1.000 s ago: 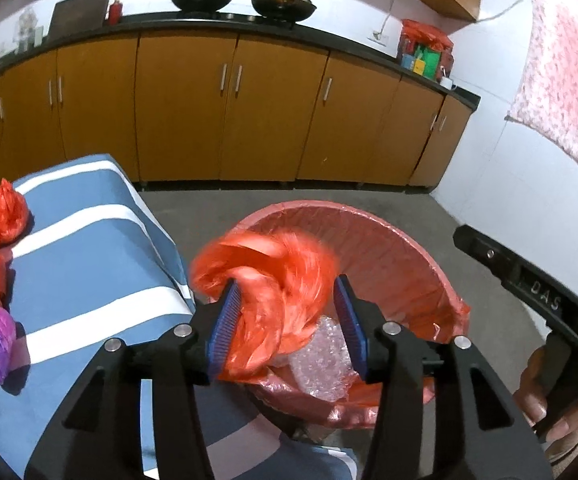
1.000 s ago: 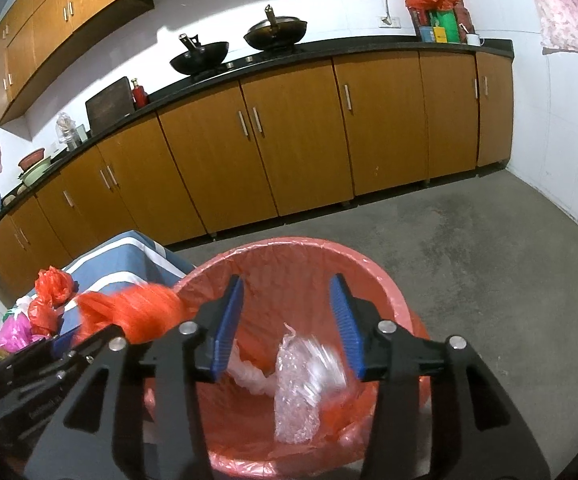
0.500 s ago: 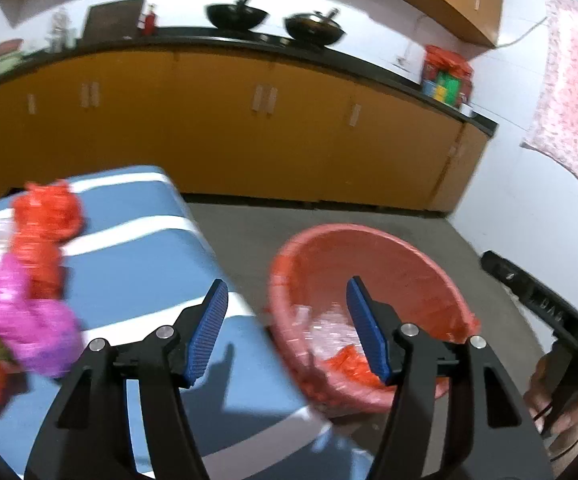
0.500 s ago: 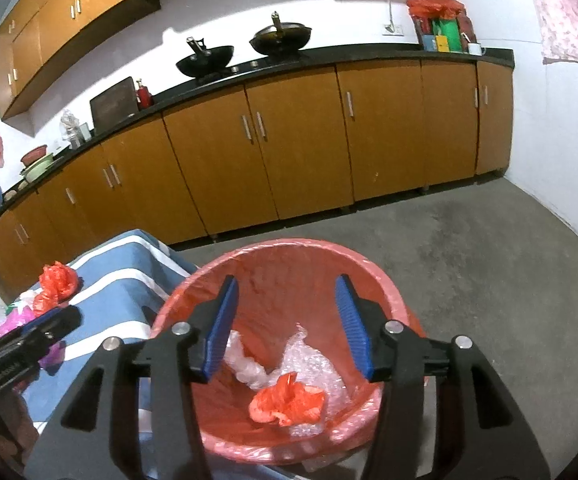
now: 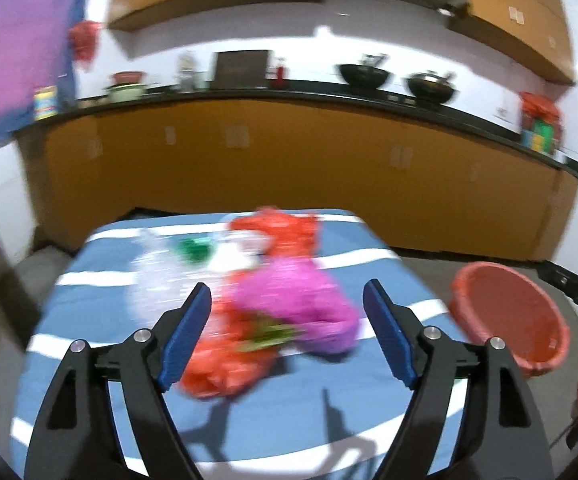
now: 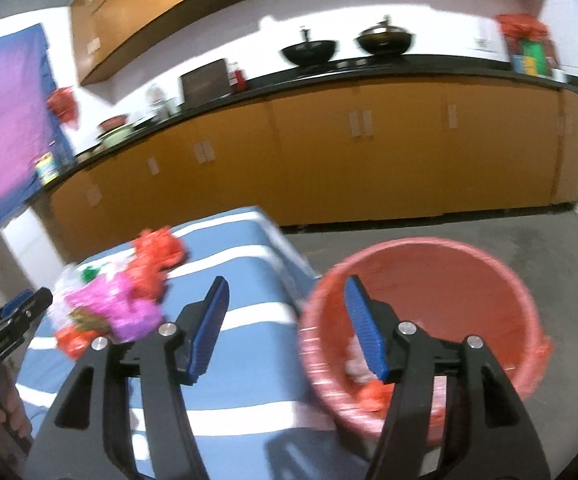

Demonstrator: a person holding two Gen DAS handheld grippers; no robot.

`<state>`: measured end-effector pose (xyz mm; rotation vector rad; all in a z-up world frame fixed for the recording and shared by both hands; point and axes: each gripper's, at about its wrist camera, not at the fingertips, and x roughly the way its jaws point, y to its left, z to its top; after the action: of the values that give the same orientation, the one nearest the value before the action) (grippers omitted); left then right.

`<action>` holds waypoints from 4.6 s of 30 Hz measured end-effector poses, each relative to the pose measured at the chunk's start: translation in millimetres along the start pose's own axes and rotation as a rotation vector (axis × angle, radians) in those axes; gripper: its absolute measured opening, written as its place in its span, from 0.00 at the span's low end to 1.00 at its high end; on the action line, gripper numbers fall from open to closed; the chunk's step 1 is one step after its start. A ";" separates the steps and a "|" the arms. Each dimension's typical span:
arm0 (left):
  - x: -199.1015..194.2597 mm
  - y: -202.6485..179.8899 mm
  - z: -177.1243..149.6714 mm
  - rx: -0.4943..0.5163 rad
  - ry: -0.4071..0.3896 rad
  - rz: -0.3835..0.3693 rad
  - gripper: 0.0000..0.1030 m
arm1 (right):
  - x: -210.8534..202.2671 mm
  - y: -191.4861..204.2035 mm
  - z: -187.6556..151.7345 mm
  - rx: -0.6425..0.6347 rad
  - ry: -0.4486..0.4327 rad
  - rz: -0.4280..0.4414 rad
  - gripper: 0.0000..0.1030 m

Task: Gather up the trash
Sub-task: 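Move both tools back toward the remaining bags on the table, then grasp pink bag with right tool while left tool grasps clear bubble wrap, then carry the pink bag and bubble wrap over the orange wastebasket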

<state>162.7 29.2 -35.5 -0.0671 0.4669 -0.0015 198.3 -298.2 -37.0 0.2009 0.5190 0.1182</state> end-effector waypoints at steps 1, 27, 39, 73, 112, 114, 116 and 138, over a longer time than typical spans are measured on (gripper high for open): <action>-1.5 12.3 -2.5 -0.016 -0.001 0.032 0.79 | 5.6 12.8 -2.3 -0.012 0.013 0.023 0.58; 15.4 115.0 -16.6 -0.116 -0.028 0.207 0.91 | 119.1 183.0 -38.9 -0.311 0.172 0.169 0.68; 30.7 109.4 -16.0 -0.115 -0.006 0.160 0.91 | 135.8 191.5 -43.7 -0.363 0.196 0.170 0.51; 98.7 99.1 -19.1 -0.145 0.255 0.168 0.66 | 84.0 112.8 -21.7 -0.215 0.107 0.070 0.22; 43.5 102.5 16.7 -0.184 0.126 0.073 0.20 | 44.9 98.2 -12.7 -0.173 0.029 0.040 0.22; 36.7 91.1 24.1 -0.167 0.105 0.045 0.20 | 37.8 93.4 -9.6 -0.165 0.017 0.035 0.22; 32.6 81.6 29.1 -0.155 0.093 0.014 0.19 | 32.9 88.2 -6.8 -0.155 0.007 0.027 0.22; 7.5 -88.3 44.8 -0.007 0.063 -0.359 0.19 | -46.3 -28.5 3.7 -0.020 -0.095 -0.184 0.22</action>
<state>190.8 -56.1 6.8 -0.1576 0.5128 -0.3548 161.9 -334.0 -17.9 0.1374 0.4388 -0.0651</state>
